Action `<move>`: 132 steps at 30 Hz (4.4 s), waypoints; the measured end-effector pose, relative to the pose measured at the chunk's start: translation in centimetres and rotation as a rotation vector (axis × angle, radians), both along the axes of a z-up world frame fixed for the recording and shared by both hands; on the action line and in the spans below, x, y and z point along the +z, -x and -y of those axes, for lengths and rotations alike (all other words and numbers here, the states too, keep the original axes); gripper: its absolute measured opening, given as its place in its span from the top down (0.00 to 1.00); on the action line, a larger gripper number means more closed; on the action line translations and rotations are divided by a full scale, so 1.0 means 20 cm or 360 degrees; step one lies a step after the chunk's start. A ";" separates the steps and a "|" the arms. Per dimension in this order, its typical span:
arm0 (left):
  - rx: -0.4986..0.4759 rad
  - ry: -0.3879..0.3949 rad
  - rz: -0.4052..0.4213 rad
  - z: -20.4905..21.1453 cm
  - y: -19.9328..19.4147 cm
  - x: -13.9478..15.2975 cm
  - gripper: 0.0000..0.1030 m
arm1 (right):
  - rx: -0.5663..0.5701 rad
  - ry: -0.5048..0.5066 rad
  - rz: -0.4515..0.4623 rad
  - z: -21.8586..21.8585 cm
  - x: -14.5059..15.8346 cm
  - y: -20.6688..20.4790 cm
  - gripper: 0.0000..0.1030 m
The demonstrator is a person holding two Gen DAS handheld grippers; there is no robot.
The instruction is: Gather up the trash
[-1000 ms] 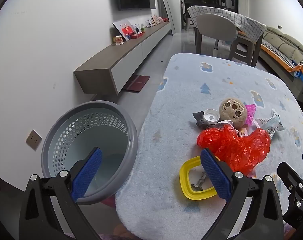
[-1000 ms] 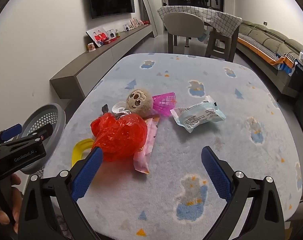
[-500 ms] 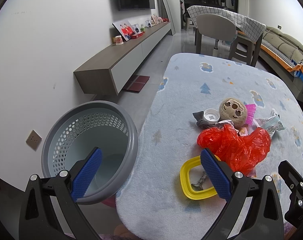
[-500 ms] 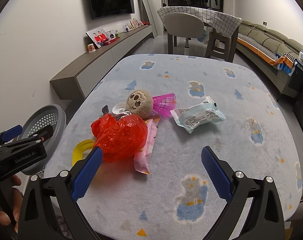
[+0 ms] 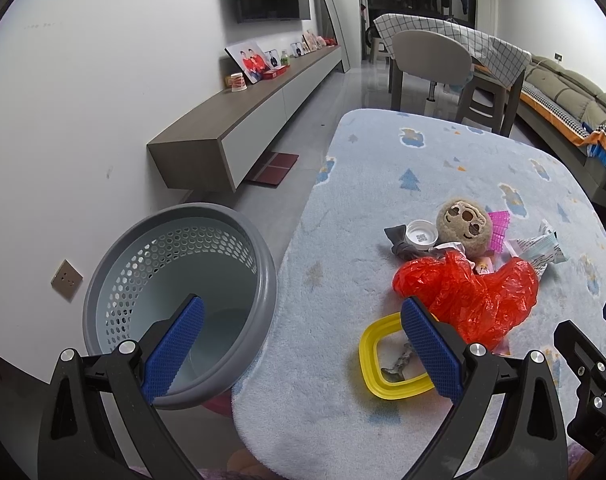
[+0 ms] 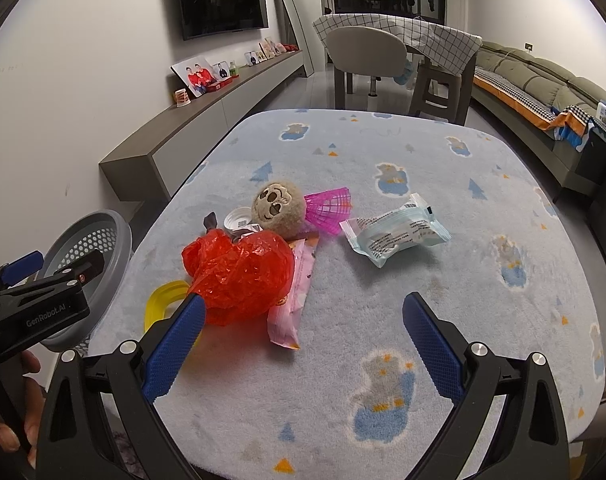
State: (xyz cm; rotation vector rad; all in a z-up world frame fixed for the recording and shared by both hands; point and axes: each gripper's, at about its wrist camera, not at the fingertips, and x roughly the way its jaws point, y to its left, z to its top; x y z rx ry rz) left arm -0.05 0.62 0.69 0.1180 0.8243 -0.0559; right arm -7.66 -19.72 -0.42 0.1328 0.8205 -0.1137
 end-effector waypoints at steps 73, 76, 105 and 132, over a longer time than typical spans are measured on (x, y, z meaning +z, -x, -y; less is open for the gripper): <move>-0.0205 0.0066 -0.0221 0.15 0.09 -0.29 0.06 | -0.0028 -0.0099 0.0045 0.15 0.00 0.02 0.08; -0.0217 0.0088 -0.0233 0.16 0.08 -0.29 0.06 | -0.0027 -0.0106 0.0048 0.15 0.01 0.02 0.08; -0.0234 0.0168 -0.0401 0.25 -0.11 -0.49 0.20 | -0.0022 -0.0140 0.0049 0.16 0.00 0.02 0.08; -0.0225 -0.0014 -0.0040 0.03 0.02 -0.12 0.31 | 0.0128 -0.0107 0.0044 0.00 -0.01 -0.04 0.08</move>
